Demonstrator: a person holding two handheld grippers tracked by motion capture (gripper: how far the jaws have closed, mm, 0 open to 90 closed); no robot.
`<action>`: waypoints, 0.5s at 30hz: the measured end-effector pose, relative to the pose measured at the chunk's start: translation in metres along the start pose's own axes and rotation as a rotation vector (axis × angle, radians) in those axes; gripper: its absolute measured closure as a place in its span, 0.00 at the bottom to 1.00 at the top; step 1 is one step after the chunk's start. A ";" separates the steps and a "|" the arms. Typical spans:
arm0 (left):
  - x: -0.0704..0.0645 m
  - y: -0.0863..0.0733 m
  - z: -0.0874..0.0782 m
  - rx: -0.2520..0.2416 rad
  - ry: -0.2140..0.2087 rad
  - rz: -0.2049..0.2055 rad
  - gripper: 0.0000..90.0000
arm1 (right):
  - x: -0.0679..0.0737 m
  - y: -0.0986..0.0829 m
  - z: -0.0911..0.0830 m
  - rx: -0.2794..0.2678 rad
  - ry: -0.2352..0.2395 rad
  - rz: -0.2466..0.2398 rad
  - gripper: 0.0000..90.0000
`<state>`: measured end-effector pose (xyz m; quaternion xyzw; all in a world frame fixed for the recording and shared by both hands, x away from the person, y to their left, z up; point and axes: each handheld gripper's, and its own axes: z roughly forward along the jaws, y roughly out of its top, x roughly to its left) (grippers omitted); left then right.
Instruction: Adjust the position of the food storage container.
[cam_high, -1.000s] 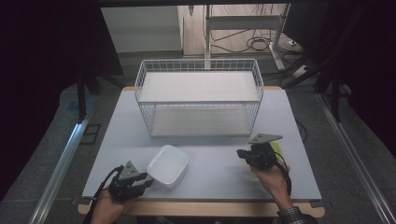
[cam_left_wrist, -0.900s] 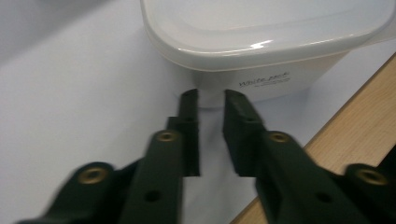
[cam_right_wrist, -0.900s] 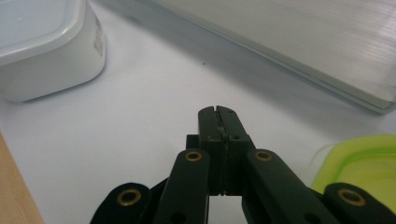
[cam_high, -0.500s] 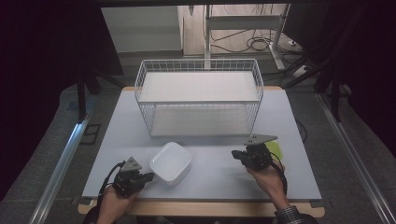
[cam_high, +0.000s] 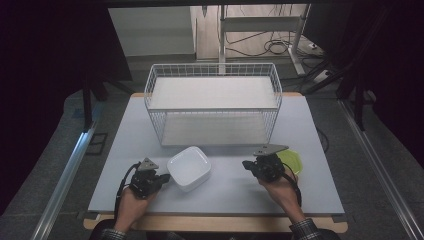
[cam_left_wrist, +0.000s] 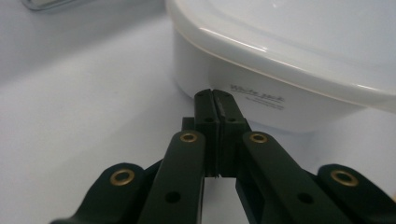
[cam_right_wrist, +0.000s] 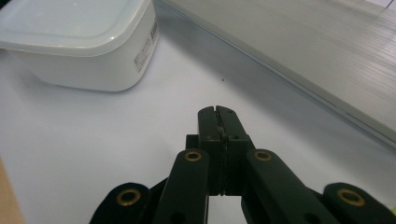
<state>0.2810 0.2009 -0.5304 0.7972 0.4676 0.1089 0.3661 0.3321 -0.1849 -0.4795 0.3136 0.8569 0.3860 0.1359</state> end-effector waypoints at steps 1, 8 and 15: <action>0.000 0.000 0.000 0.000 0.000 0.000 1.00 | -0.001 0.000 0.002 0.001 0.001 -0.001 1.00; 0.005 0.017 0.017 -0.004 0.000 0.019 1.00 | -0.007 0.006 0.009 -0.045 0.017 0.043 1.00; 0.003 0.032 0.034 -0.004 -0.040 0.027 1.00 | 0.001 0.010 0.031 -0.002 0.039 0.054 1.00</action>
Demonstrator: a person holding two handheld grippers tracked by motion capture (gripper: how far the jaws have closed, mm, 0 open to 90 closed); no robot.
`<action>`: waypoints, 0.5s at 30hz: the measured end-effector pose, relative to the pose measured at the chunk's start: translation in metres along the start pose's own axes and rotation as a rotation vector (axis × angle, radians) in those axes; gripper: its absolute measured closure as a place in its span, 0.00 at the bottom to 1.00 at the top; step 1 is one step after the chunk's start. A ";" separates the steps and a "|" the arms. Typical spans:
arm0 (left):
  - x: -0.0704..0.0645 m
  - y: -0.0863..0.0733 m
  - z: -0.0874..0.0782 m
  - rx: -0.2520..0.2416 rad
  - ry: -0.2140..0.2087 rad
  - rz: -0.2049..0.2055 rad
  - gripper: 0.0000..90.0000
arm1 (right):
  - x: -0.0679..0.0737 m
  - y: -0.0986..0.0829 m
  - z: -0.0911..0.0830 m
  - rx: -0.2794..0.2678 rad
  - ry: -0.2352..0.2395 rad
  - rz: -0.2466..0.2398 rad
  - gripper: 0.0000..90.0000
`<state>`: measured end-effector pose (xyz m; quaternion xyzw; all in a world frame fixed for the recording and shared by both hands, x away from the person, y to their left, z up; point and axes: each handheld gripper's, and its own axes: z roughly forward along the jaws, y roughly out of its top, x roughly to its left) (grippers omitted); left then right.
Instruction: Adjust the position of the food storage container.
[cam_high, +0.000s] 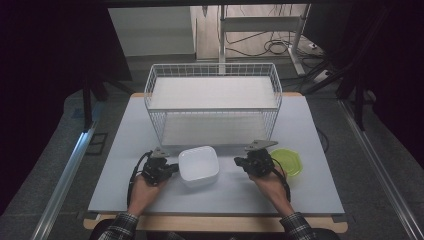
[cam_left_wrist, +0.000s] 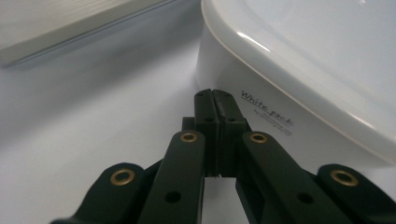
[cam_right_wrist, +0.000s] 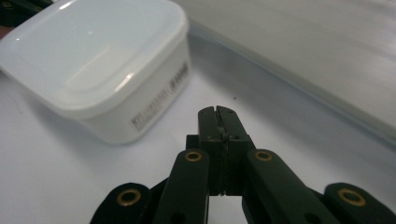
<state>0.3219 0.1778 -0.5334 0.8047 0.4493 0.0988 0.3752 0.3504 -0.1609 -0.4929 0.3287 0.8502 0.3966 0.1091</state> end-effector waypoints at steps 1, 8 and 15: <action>-0.001 0.004 0.005 -0.001 -0.019 0.004 1.00 | 0.002 0.000 0.002 0.007 0.006 0.004 1.00; -0.018 0.011 0.014 0.011 -0.063 0.055 1.00 | 0.010 -0.005 0.012 0.041 0.004 0.011 1.00; -0.032 0.012 0.015 -0.006 -0.087 0.071 1.00 | 0.011 -0.010 0.006 0.054 -0.009 0.033 1.00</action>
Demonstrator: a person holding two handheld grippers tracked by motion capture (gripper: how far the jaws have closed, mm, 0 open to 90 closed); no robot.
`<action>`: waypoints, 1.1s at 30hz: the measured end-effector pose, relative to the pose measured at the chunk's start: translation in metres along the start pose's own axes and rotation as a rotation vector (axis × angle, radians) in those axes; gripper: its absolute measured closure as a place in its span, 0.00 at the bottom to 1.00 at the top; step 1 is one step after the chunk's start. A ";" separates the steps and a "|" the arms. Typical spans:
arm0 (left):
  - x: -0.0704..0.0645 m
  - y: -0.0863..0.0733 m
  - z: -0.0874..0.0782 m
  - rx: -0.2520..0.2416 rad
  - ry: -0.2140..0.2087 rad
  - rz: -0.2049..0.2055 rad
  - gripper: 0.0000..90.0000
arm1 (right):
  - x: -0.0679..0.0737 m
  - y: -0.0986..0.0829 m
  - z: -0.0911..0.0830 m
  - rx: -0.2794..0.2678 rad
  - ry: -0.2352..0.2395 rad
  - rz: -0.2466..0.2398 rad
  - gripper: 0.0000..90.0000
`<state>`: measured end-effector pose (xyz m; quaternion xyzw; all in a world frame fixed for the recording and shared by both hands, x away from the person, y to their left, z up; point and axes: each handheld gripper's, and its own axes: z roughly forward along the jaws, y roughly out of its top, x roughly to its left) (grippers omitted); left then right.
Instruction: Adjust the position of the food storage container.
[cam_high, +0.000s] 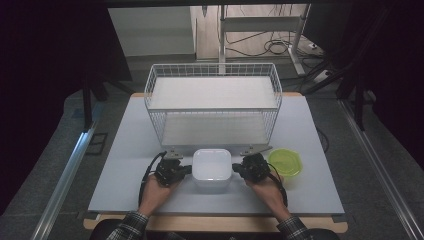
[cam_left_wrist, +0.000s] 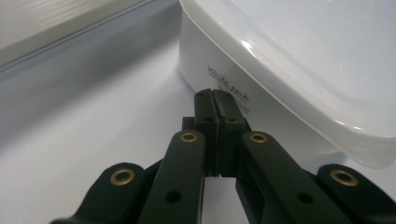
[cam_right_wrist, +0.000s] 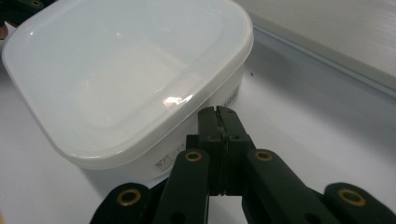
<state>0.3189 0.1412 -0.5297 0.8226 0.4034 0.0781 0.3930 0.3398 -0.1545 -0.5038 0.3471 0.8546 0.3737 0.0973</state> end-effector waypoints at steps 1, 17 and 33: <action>0.000 0.000 0.000 0.000 0.000 0.000 1.00 | 0.000 0.000 0.000 0.000 0.000 0.000 1.00; -0.017 0.000 -0.006 -0.014 -0.033 0.041 0.96 | 0.000 -0.012 -0.022 0.035 -0.062 -0.018 1.00; -0.019 -0.019 -0.051 -0.102 0.042 0.078 0.49 | 0.003 -0.019 -0.061 -0.069 -0.071 -0.023 0.75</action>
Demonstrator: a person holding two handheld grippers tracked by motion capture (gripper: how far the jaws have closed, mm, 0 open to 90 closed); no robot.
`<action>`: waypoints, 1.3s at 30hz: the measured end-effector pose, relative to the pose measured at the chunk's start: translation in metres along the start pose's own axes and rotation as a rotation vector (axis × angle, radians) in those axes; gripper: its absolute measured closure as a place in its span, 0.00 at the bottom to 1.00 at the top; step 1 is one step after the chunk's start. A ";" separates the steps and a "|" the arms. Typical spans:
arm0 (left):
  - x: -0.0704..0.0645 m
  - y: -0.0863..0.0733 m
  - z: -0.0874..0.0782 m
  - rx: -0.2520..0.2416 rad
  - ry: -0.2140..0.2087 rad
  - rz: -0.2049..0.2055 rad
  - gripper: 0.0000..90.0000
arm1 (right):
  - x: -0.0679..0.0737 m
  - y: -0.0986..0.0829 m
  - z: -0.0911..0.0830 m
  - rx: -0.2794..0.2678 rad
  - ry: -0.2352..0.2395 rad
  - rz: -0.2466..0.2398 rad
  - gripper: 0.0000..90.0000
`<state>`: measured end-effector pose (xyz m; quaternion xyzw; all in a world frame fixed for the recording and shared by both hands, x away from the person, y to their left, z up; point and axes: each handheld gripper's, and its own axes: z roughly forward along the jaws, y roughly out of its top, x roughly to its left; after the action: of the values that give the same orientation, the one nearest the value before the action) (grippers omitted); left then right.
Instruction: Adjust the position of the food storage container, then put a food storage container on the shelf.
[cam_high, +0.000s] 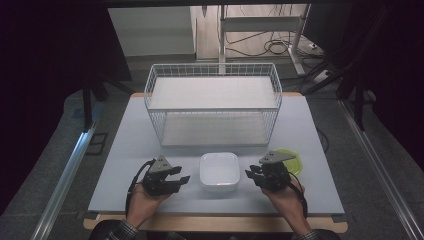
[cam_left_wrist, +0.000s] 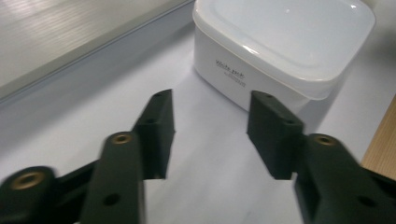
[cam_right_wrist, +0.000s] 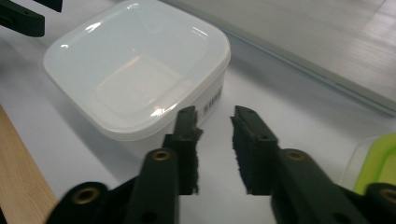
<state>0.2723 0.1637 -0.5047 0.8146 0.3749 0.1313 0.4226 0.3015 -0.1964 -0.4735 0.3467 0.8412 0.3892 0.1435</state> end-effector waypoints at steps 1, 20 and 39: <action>0.000 -0.001 -0.001 -0.003 0.000 -0.003 0.44 | 0.001 -0.002 -0.004 -0.018 0.003 -0.007 0.69; -0.009 -0.013 -0.002 -0.016 0.021 0.059 0.06 | 0.004 -0.010 -0.005 -0.076 0.041 -0.044 0.20; -0.004 0.019 0.008 -0.009 -0.041 0.032 0.01 | 0.005 0.002 0.010 -0.039 0.091 0.003 0.04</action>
<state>0.2835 0.1489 -0.4940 0.8211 0.3526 0.1231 0.4317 0.3041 -0.1869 -0.4786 0.3270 0.8386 0.4213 0.1112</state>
